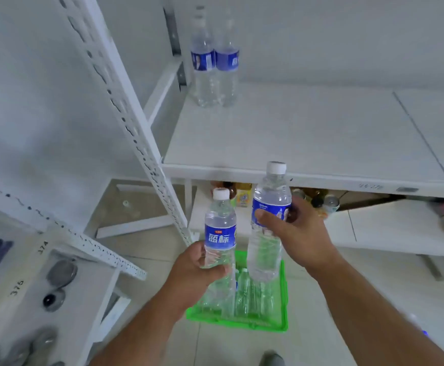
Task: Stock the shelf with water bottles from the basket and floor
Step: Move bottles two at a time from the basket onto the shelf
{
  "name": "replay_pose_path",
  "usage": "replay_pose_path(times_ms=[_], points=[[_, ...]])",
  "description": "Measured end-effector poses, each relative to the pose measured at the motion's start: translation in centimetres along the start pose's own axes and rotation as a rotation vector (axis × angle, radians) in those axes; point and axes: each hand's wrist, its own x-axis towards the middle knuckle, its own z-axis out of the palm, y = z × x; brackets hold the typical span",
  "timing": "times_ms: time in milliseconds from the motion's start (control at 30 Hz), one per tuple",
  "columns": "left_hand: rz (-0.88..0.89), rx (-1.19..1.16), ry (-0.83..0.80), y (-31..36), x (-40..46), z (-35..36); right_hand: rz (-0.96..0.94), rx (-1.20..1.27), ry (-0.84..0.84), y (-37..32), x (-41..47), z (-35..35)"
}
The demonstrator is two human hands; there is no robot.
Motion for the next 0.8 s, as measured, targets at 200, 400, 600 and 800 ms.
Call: replay_pose_path(times_ms=[200, 400, 600, 800], points=[[0.22, 0.021, 0.049, 9.8, -5.0, -2.7, -0.179, -0.114, 0.059, -9.9, -3.1, -1.3], [0.349, 0.042, 0.107, 16.6, -8.1, -2.7, -0.292, -0.107, 0.059, -15.8, -3.7, -2.9], [0.356, 0.003, 0.213, 20.3, -8.5, -0.8, -0.277, -0.115, 0.022, -18.5, -1.8, -5.4], [0.326, 0.038, 0.311, 21.7, -7.1, 0.4, -0.267, -0.162, -0.037, -19.5, 0.6, -6.4]])
